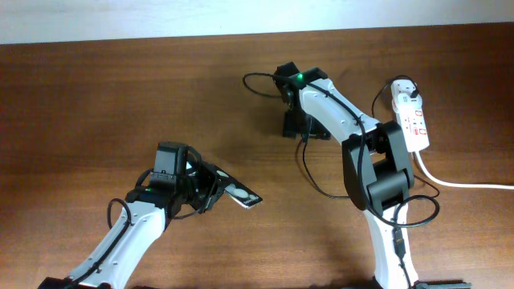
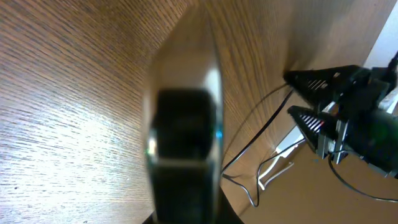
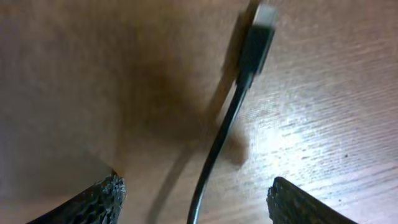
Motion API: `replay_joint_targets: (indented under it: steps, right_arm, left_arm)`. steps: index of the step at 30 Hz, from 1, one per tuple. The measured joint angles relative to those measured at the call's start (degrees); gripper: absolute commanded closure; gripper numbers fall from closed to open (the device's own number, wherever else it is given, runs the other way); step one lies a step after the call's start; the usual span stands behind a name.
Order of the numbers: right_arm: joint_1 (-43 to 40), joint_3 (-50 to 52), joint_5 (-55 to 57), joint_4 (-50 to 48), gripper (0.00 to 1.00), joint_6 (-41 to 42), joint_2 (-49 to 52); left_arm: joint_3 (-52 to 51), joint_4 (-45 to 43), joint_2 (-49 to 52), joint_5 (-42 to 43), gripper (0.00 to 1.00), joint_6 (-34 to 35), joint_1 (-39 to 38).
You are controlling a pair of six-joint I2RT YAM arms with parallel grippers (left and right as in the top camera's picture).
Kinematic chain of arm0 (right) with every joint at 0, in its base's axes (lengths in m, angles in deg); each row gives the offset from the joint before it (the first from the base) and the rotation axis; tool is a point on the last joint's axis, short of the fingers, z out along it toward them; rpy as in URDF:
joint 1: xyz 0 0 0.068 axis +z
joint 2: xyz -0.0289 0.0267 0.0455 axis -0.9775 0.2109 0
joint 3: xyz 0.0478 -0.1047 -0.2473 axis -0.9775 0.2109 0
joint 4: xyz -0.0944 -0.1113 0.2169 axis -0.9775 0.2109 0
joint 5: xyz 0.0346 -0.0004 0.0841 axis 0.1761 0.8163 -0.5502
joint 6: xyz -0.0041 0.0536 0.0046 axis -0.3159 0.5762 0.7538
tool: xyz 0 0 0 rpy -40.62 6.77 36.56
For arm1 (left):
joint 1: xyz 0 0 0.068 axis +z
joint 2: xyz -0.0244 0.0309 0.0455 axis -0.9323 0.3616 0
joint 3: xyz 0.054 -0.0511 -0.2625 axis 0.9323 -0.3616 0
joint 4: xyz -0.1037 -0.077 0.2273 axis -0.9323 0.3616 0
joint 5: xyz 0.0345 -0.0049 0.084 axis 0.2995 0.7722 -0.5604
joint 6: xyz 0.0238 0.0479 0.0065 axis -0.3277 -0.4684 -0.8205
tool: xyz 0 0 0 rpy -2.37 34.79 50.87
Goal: Plug charger to phone and switch on socket
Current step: 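Grasp the black USB-C cable end with the right gripper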
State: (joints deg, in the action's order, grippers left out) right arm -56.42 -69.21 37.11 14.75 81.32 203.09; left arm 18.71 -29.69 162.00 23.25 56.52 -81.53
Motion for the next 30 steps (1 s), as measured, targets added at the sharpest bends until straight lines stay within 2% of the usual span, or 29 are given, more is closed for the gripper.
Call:
replay_joint_targets:
  steps: [2, 3, 6, 11, 13, 15, 17, 26, 30]
  right_arm:
    - [-0.44, 0.00, 0.37, -1.05, 0.23, 2.75, 0.00]
    - [-0.96, 0.00, 0.02, -1.27, 0.27, 3.85, 0.00]
    - [-4.11, 0.35, -4.22, -1.90, 0.52, 5.62, -0.02]
    - [-6.84, 2.23, -9.31, -3.10, 0.66, 6.10, -0.83]
    - [-6.80, 2.34, -9.77, -3.61, 0.78, 5.90, -0.87]
    - [-6.75, 2.38, -10.01, -3.85, 0.79, 5.86, -0.87]
    - [-6.73, 2.38, -9.40, -3.78, 0.73, 5.73, -0.87]
    - [-6.69, 2.64, -4.81, -5.09, 0.74, 5.70, -0.98]
    - [-6.69, 2.69, -4.11, -6.16, 0.91, 5.46, -0.98]
  left_arm:
    - [0.00, 0.00, 0.00, -0.02, 1.00, 0.00, 0.00]
    - [0.00, 0.04, 0.00, 0.00, 1.00, 0.00, 0.00]
    - [0.00, 0.17, 0.00, 0.00, 1.00, 0.00, 0.00]
    - [0.00, 0.20, 0.00, 0.00, 1.00, 0.00, 0.00]
    - [0.00, 0.20, 0.00, 0.00, 1.00, 0.00, 0.00]
    - [0.00, 0.24, 0.00, 0.00, 1.00, 0.00, 0.00]
    - [0.00, 0.24, 0.00, 0.00, 0.99, 0.00, 0.00]
    - [0.00, 0.24, 0.00, 0.00, 0.99, 0.00, 0.00]
    - [0.00, 0.24, 0.00, 0.00, 0.99, 0.00, 0.00]
